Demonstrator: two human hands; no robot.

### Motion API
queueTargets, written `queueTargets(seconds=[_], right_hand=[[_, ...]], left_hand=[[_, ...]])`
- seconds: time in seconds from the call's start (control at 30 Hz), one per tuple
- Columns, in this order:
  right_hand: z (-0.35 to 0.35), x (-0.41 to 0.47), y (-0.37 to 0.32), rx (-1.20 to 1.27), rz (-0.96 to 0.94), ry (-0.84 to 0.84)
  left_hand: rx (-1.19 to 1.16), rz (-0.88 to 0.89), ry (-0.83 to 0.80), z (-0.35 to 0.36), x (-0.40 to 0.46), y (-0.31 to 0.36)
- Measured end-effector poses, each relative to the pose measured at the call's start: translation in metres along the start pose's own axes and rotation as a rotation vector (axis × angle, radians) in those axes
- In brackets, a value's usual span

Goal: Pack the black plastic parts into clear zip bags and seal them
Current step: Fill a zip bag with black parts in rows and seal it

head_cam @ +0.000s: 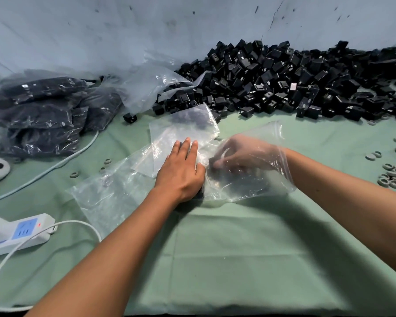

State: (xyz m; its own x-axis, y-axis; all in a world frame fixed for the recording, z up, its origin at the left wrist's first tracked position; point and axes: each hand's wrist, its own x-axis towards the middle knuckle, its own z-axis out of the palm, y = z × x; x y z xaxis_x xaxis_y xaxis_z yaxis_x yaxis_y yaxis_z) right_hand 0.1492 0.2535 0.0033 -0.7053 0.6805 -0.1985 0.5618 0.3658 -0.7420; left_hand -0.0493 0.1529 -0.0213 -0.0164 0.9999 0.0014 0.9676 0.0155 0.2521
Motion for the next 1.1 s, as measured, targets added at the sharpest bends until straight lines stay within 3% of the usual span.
queueTargets(seconds=[0.2, 0.3, 0.43, 0.53, 0.63, 0.83, 1.1], right_hand=[[0.027, 0.015, -0.007, 0.418, 0.042, 0.000], [0.037, 0.018, -0.003, 0.252, 0.048, 0.078], [0.020, 0.010, 0.002, 0.479, 0.046, -0.052], [0.009, 0.013, 0.003, 0.242, 0.107, 0.028], [0.014, 0.016, 0.003, 0.247, 0.159, 0.040], [0.029, 0.029, -0.010, 0.076, -0.115, 0.132], [0.025, 0.025, -0.007, 0.075, -0.074, 0.111]], left_hand=[[-0.012, -0.006, 0.001, 0.001, 0.001, -0.001], [-0.018, 0.000, 0.006, 0.002, 0.001, -0.001], [-0.022, -0.004, 0.010, 0.003, 0.002, -0.001], [-0.022, -0.001, 0.011, 0.003, 0.001, -0.002], [-0.021, 0.005, 0.006, 0.003, 0.001, -0.003], [-0.028, 0.001, 0.016, 0.004, 0.002, -0.002], [0.005, -0.008, -0.010, 0.002, 0.004, 0.000]])
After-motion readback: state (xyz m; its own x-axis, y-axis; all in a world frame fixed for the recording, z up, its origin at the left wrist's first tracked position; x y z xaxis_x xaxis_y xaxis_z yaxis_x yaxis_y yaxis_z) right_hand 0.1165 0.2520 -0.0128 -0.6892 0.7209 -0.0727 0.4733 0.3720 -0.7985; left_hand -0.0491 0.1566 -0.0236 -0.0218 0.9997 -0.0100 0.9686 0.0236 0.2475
